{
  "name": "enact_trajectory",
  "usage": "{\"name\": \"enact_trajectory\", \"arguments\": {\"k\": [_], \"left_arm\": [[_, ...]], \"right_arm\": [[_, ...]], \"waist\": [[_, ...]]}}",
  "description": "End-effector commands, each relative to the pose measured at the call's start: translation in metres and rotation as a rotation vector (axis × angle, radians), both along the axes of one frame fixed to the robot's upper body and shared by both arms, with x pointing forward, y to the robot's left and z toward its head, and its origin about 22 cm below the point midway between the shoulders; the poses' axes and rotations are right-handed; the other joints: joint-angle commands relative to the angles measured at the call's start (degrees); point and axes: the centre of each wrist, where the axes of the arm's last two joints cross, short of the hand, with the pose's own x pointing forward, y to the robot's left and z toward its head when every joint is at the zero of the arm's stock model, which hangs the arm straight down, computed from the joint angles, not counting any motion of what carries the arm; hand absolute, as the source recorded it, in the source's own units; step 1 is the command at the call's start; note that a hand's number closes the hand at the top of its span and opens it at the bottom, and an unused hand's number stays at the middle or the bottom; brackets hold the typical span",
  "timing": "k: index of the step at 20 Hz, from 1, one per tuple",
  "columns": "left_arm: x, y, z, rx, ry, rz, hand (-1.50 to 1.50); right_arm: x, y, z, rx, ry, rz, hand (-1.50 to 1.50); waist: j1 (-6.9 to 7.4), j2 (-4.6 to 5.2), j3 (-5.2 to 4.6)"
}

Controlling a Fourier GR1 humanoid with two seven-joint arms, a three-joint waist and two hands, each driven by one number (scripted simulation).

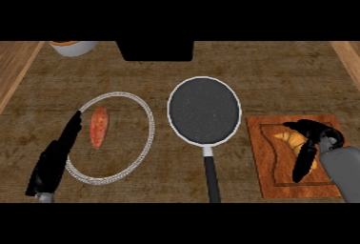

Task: Pick the croissant from the cutting board and place it in the pan

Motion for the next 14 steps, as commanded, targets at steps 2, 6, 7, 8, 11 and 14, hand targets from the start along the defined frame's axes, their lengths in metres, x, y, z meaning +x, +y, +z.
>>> {"name": "enact_trajectory", "arguments": {"k": [2,6,7,8,11,14], "left_arm": [[-0.005,-0.024,-0.002,0.007,0.003,-0.006,0.0],[-0.002,-0.01,0.003,-0.004,-0.001,-0.011,0.0],[0.01,-0.012,0.004,-0.01,0.019,-0.007,0.0],[0.005,0.018,0.005,-0.004,-0.003,-0.014,0.0],[-0.019,0.009,0.0,0.003,-0.001,-0.004,0.0],[-0.009,-0.003,-0.005,0.01,0.021,-0.02,0.0]], "right_arm": [[0.001,-0.007,-0.006,0.009,-0.008,-0.011,-1.5],[-0.004,-0.003,-0.022,0.075,-0.063,-0.04,1.5],[0.003,0.0,-0.026,0.092,-0.062,-0.053,1.5],[-0.012,0.004,-0.034,0.105,-0.057,-0.057,1.5],[-0.002,-0.01,-0.024,0.153,-0.063,-0.092,1.5],[0.0,-0.017,-0.025,0.132,-0.093,-0.029,1.5]], "waist": [[0.08,0.04,0.09],[0.11,0.06,0.1],[0.13,0.13,0.1],[-0.02,0.07,0.09],[0.24,0.01,0.09],[0.2,0.1,0.1]]}}
